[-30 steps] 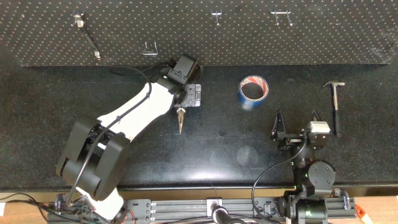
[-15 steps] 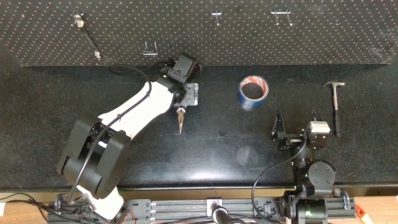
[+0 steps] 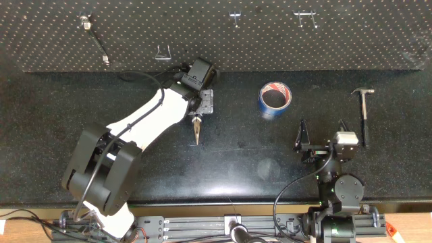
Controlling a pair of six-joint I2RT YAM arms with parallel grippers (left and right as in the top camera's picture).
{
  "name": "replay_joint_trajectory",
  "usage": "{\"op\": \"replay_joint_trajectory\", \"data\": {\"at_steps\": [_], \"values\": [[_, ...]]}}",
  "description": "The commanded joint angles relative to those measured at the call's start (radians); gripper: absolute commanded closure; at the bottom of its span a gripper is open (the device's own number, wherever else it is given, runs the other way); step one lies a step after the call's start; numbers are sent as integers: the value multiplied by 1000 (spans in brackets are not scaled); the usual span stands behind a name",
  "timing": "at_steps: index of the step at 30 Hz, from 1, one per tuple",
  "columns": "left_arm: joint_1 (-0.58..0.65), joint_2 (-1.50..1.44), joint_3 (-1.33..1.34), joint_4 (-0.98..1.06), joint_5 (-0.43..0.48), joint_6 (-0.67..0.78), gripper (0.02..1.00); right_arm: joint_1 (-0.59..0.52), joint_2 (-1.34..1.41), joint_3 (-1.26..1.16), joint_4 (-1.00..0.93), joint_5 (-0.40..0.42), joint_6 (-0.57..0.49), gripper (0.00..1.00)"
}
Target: Place Tools Onto Pegboard
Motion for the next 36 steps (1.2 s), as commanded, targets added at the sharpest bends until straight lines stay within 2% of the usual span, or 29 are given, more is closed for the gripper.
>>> {"op": "replay_joint_trajectory", "data": {"at_steps": [1, 17, 22, 32, 35, 36], "values": [[6, 27, 8, 3, 18, -35, 406, 5, -5, -4, -3, 5, -14, 14], [6, 27, 8, 2, 18, -61, 461, 5, -5, -4, -3, 5, -14, 14], [6, 27, 8, 2, 18, -60, 553, 5, -5, -4, -3, 5, -14, 14], [6, 27, 8, -13, 18, -56, 612, 5, -5, -4, -3, 5, -14, 14], [6, 27, 8, -13, 18, -56, 676, 5, -5, -4, -3, 5, -14, 14], [6, 27, 8, -13, 18, -56, 735, 5, -5, -4, -3, 6, -14, 14]]}}
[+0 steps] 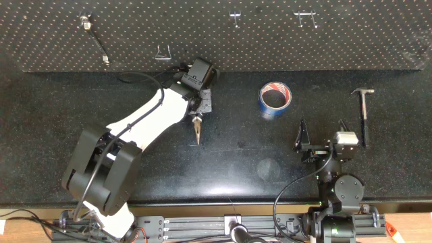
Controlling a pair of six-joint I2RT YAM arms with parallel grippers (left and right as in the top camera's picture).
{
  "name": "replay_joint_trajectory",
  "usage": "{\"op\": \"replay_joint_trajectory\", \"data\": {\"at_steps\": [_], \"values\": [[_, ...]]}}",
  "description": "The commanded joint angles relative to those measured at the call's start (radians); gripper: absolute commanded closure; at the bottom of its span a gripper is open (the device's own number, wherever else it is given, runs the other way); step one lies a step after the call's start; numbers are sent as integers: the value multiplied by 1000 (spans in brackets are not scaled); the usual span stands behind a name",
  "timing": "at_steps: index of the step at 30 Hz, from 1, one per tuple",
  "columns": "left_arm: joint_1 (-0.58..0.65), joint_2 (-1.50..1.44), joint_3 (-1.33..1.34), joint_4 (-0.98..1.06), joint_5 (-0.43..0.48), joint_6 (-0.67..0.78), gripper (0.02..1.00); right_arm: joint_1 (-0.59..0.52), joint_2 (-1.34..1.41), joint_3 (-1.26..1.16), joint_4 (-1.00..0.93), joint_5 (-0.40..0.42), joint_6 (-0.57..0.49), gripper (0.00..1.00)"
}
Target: Place Tools Onto Pegboard
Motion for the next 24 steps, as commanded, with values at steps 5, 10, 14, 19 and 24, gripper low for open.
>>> {"op": "replay_joint_trajectory", "data": {"at_steps": [5, 10, 14, 19, 24], "values": [[6, 25, 7, -13, 18, -16, 991, 5, -5, -4, -3, 6, -14, 14], [6, -39, 7, -29, 18, -16, 991, 5, -5, -4, -3, 5, -14, 14], [6, -253, 7, -136, 11, 11, 989, 5, -5, -4, -3, 5, -14, 14], [14, -466, 7, -229, 6, 45, 991, 5, -5, -4, -3, 5, -14, 9], [76, -616, 7, -180, -167, 138, 989, 5, -5, -4, -3, 6, -14, 14]]}}
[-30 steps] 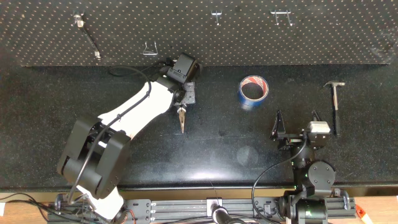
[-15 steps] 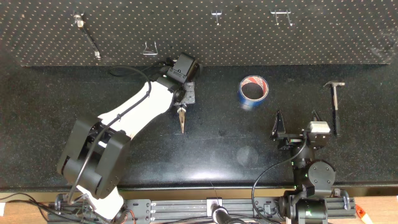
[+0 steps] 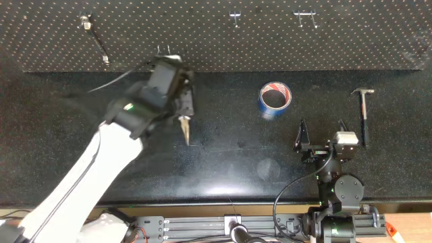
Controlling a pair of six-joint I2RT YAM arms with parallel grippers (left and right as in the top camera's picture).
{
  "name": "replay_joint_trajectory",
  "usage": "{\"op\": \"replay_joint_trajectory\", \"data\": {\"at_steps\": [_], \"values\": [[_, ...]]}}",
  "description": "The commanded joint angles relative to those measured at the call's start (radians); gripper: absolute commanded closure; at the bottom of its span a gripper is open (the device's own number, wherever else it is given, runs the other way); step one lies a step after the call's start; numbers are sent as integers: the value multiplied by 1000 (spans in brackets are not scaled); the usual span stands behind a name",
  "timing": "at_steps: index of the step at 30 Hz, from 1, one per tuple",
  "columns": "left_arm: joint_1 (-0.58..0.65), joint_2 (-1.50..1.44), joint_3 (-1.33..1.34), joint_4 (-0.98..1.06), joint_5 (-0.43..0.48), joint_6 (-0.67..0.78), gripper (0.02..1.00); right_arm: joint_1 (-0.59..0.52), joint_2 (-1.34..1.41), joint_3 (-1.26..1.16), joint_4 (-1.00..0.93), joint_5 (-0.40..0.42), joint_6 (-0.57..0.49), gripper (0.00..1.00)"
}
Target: Place Tools Onto Pegboard
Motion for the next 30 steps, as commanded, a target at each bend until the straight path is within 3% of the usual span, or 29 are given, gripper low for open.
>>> {"op": "replay_joint_trajectory", "data": {"at_steps": [1, 5, 8, 17, 30], "values": [[74, -111, 14, 79, -183, 138, 989, 5, -5, -4, -3, 6, -14, 14], [149, -89, 14, 340, -193, 388, 989, 5, -5, -4, -3, 6, -14, 14], [194, -21, 14, 548, -193, 484, 989, 5, -5, -4, -3, 6, -14, 14], [224, 161, 14, 902, -190, 534, 989, 5, -5, -4, -3, 6, -14, 14], [223, 202, 13, 970, -137, 518, 989, 5, -5, -4, -3, 6, -14, 14]]}}
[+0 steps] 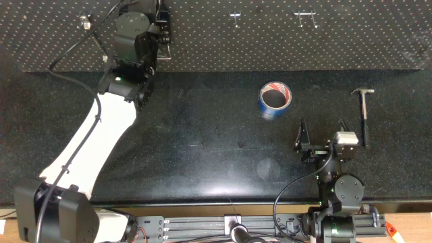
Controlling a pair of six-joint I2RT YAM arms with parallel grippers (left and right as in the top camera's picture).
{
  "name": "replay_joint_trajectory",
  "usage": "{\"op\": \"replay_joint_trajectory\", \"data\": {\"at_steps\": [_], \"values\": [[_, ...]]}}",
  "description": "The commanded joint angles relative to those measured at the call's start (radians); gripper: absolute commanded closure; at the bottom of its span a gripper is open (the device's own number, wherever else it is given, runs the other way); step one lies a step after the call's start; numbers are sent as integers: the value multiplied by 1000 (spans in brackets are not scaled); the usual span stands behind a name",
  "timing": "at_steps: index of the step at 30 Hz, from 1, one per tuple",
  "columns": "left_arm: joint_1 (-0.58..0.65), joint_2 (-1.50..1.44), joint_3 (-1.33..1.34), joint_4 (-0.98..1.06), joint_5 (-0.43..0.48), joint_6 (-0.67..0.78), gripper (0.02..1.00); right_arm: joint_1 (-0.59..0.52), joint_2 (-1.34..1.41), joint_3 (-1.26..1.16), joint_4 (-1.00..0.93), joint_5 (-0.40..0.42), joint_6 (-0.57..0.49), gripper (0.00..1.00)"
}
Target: Place Tools Onto Pegboard
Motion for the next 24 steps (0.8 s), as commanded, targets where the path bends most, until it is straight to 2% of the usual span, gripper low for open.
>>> {"op": "replay_joint_trajectory", "data": {"at_steps": [1, 10, 14, 24], "values": [[0, -2, 14, 9, 36, 2, 991, 5, -5, -4, -3, 5, -14, 14], [0, 14, 10, -58, 68, -29, 989, 5, -5, -4, -3, 5, -14, 14], [0, 27, 10, -59, 116, -29, 989, 5, -5, -4, -3, 5, -14, 14], [0, 27, 10, -131, 134, -29, 989, 5, -5, -4, -3, 5, -14, 14]]}}
